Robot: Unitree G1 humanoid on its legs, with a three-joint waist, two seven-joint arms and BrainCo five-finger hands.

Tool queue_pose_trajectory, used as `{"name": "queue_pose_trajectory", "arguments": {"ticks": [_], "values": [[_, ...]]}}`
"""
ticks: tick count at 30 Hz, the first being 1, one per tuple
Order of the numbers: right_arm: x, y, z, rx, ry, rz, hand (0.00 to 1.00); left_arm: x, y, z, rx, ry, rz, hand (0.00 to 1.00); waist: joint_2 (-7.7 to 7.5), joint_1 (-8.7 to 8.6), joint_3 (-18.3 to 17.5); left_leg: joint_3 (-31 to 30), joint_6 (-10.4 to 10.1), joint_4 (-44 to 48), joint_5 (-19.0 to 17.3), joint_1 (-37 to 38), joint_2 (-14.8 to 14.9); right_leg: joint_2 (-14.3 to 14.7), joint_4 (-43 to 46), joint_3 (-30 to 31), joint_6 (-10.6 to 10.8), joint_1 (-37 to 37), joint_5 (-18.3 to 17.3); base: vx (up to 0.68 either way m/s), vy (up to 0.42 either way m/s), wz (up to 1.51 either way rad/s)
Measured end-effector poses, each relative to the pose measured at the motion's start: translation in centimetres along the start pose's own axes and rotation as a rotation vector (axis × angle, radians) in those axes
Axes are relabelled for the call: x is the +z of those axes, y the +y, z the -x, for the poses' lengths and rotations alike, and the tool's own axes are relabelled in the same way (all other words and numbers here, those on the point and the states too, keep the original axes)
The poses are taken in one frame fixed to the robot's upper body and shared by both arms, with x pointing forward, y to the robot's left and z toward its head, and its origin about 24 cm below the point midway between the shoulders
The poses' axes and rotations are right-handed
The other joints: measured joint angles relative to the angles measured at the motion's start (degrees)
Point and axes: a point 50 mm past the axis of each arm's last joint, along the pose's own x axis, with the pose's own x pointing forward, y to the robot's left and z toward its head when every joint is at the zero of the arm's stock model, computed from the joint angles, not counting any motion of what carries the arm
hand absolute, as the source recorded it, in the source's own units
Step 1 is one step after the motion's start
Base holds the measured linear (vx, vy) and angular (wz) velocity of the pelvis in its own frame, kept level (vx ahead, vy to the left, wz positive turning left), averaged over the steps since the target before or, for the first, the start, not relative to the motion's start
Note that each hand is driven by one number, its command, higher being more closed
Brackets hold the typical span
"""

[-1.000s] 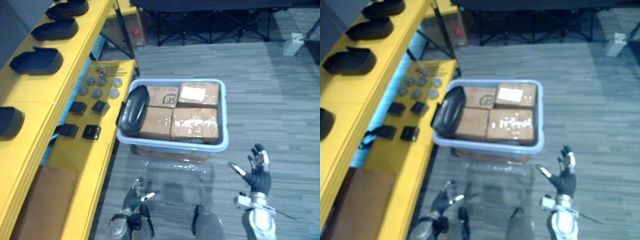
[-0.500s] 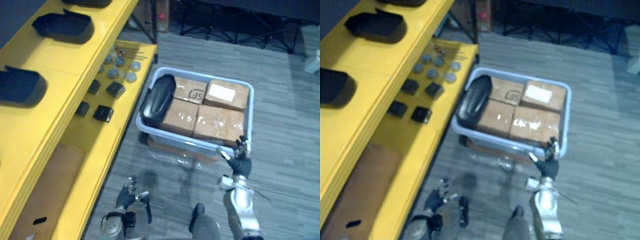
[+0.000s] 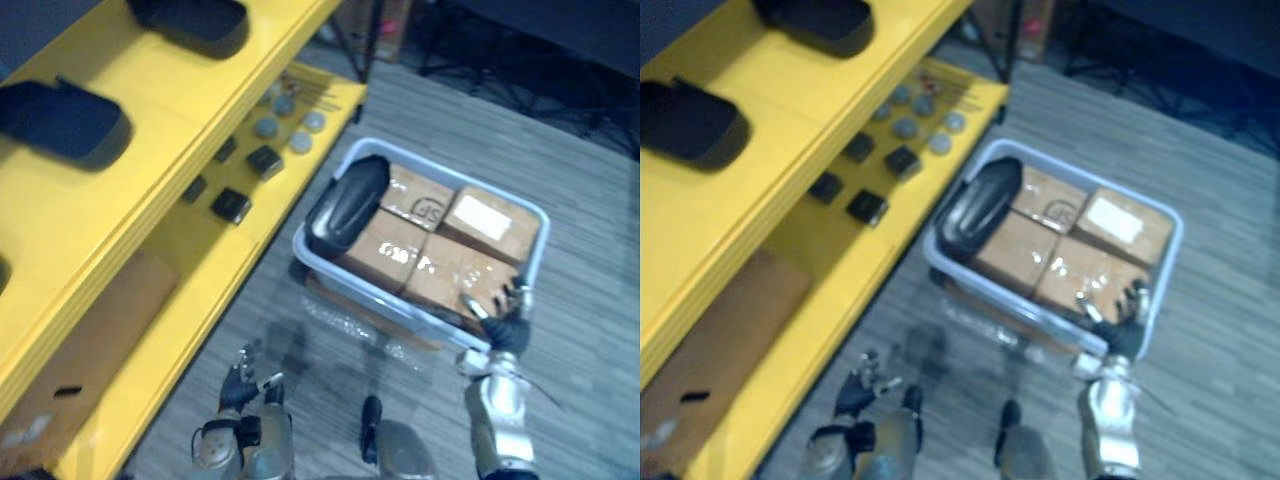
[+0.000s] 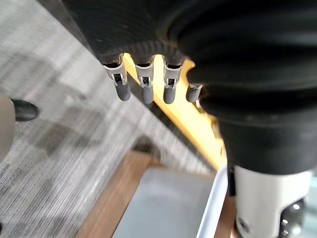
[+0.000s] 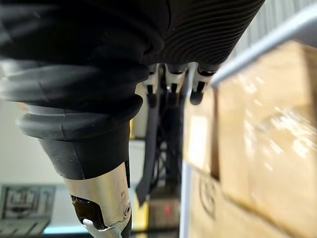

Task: Walk over and take plastic housings, then place them on the shelf

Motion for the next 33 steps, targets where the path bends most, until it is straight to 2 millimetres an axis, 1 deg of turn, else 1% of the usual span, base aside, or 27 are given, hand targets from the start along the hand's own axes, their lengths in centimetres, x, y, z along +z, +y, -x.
{"name": "queue_pose_trajectory", "arguments": {"ticks": [1, 2, 3, 5, 7, 9, 11, 12, 15, 17, 20, 21, 24, 28, 33], "values": [[0.8, -0.1, -1.0, -0.015, -0.026, 0.004, 0.00, 0.1, -0.1, -0.1, -0.007, -0.006, 0.000, 0.00, 0.26, 0.01, 0.5, -0.7, -0.2, -1.5, 1.1, 0.1, -0.4, -0.1, 0.1, -0.3, -0.2, -0.1, -0.1, -0.06, 0.002, 0.74], [2.2, 0.2, -2.4, -0.024, -0.067, 0.005, 0.00, 0.3, -0.2, -0.3, -0.018, -0.014, -0.001, 0.00, 0.61, 0.10, 1.5, -1.0, 0.1, -3.7, 2.7, 0.6, -1.0, -0.4, 0.3, -0.3, -0.1, -0.3, -0.4, -0.08, 0.020, 0.45], [3.8, 1.0, -4.1, -0.019, -0.108, 0.028, 0.00, 0.4, -0.4, -0.4, -0.030, -0.017, -0.003, 0.00, 1.29, 0.13, 2.7, -0.8, 0.3, -5.9, 3.8, 1.0, -1.5, -1.0, 1.2, -0.3, 0.2, -1.1, -1.0, -0.13, 0.039, 0.33], [5.9, 2.1, -6.2, -0.006, -0.140, 0.041, 0.00, 0.1, -0.7, -0.7, -0.044, 0.001, -0.009, 0.00, 2.90, 0.24, 3.7, -0.5, 1.4, -9.0, 5.7, 1.0, -2.3, -1.7, 3.2, -0.3, 0.7, -3.1, -1.5, -0.13, 0.045, 0.17], [6.4, 2.8, -7.1, 0.002, -0.123, 0.064, 0.00, -0.3, -0.6, -0.7, -0.043, 0.021, -0.012, 0.00, 3.83, 0.44, 4.3, -0.4, 1.5, -11.4, 7.3, 2.0, -3.0, -2.5, 4.1, -0.3, 0.9, -3.5, -1.6, -0.04, 0.037, 0.10], [6.0, 2.9, -7.5, 0.012, -0.085, 0.112, 0.00, -0.6, -0.5, -0.7, -0.039, 0.034, -0.016, 0.00, 4.22, 0.43, 4.5, -0.6, 1.3, -12.1, 8.1, 2.0, -3.5, -3.0, 4.9, -0.1, 0.9, -4.0, -1.6, 0.00, 0.048, 0.11], [5.9, 2.7, -8.6, 0.000, -0.037, 0.156, 0.00, -0.8, -0.6, -0.8, -0.040, 0.043, -0.022, 0.00, 4.70, 0.46, 4.8, -0.9, 1.7, -13.0, 8.9, 1.9, -4.2, -3.8, 5.7, 0.2, 1.3, -4.7, -1.9, 0.01, 0.036, 0.10], [6.1, 2.9, -8.9, 0.001, -0.035, 0.159, 0.00, -0.9, -0.6, -0.8, -0.038, 0.046, -0.023, 0.00, 4.72, 0.52, 4.8, -0.9, 1.8, -13.1, 8.9, 1.8, -4.3, -4.0, 5.9, 0.6, 1.4, -5.1, -1.9, 0.01, 0.036, 0.00], [7.6, 3.4, -10.0, 0.028, -0.081, 0.201, 0.00, -1.2, -0.5, -0.9, -0.022, 0.060, -0.001, 0.00, 5.22, 0.60, 5.1, -1.0, 2.0, -13.7, 9.5, 2.0, -4.9, -4.6, 6.5, 0.9, 1.8, -5.3, -2.1, 0.00, 0.005, 0.04], [9.5, 4.4, -10.9, 0.078, -0.149, 0.277, 0.00, -1.2, -0.4, -1.0, -0.015, 0.057, 0.006, 0.00, 5.71, 0.85, 5.3, -1.2, 2.1, -13.7, 9.7, 1.8, -5.1, -4.8, 7.0, 1.1, 1.8, -5.7, -2.2, 0.00, 0.000, 0.00], [11.3, 5.3, -11.6, 0.128, -0.233, 0.383, 0.00, -1.0, -0.6, -1.4, -0.025, 0.056, 0.000, 0.00, 6.27, 1.61, 5.6, -1.5, 2.1, -13.8, 10.1, 1.4, -5.3, -4.9, 7.7, 1.1, 1.8, -6.4, -2.4, -0.01, -0.008, 0.02], [12.4, 5.9, -11.9, 0.144, -0.282, 0.416, 0.00, -0.8, -0.7, -1.6, -0.028, 0.047, -0.001, 0.00, 6.48, 1.63, 5.7, -1.9, 2.1, -13.8, 10.4, 0.6, -5.4, -5.0, 8.2, 1.0, 1.8, -7.2, -2.6, -0.03, -0.023, 0.13], [14.8, 6.9, -12.5, 0.160, -0.356, 0.460, 0.00, -0.8, -1.3, -1.9, -0.061, 0.051, -0.019, 0.00, 7.23, 1.85, 6.2, -2.8, 2.1, -15.7, 12.2, -0.3, -5.1, -5.0, 9.4, 0.2, 1.7, -9.0, -2.7, -0.04, -0.052, 0.13], [15.3, 8.1, -12.5, 0.186, -0.364, 0.449, 0.00, -1.2, -1.8, -1.8, -0.084, 0.070, -0.033, 0.00, 7.23, 2.24, 6.3, -2.8, 2.1, -15.8, 12.4, -0.3, -5.2, -5.3, 9.9, 0.4, 1.6, -9.2, -2.7, 0.00, -0.018, 0.02], [15.3, 8.2, -12.5, 0.176, -0.340, 0.400, 0.00, -1.2, -1.9, -1.8, -0.085, 0.051, -0.038, 0.00, 7.23, 2.58, 6.3, -2.6, 2.1, -15.8, 12.5, -0.2, -5.4, -5.5, 9.9, 0.9, 1.6, -9.3, -2.7, 0.00, -0.006, -0.01]]}}
